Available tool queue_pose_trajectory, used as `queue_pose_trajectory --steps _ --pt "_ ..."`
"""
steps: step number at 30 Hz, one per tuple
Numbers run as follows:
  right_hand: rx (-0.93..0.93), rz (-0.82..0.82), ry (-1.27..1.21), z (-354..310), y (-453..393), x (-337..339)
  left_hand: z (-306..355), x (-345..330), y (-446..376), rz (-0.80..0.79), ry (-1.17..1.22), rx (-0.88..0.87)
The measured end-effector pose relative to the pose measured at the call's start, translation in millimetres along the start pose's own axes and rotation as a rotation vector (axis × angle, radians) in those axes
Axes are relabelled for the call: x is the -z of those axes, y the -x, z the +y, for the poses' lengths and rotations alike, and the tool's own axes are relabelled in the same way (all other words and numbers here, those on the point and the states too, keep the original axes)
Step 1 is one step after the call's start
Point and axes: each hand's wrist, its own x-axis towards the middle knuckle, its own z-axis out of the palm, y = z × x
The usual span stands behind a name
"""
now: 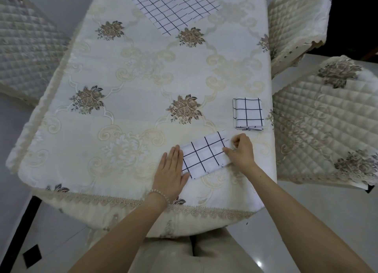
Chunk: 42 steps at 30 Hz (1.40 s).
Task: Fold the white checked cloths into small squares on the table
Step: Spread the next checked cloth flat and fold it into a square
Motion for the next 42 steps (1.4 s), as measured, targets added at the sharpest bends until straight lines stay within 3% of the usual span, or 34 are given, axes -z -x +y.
queue_pose_trajectory --steps 3,5,6,9,11,18,33,42 --pt "0.057 0.083 0.077 -14.7 11.3 0.9 0.8 -1.9 0.1 -0.002 0.026 -0.003" --pt "0.263 0.211 0.146 -34.7 30.0 -13.9 -0.1 -3.1 -1.5 0.008 0.03 -0.004" --pt "0.373 0.19 0.145 -47.0 41.6 -27.4 -0.3 -3.9 -2.2 0.01 0.034 -0.004" --pt "0.672 -0.159 0.243 -66.2 67.3 -78.6 1.8 -3.1 -2.6 0.015 -0.017 -0.032" --pt "0.758 -0.264 0.367 -56.0 71.8 -102.1 3.6 -4.3 -2.3 -0.013 -0.081 -0.05" --pt "0.723 -0.261 0.55 -26.1 49.1 -92.1 2.9 -4.1 -4.7 0.006 -0.01 -0.01" --pt "0.469 -0.089 0.65 11.6 7.7 -28.0 -2.1 -3.5 -3.0 -0.029 -0.022 -0.051" --pt "0.451 -0.089 0.639 8.5 10.6 -25.9 -4.5 8.9 -6.8 0.033 0.093 -0.042"
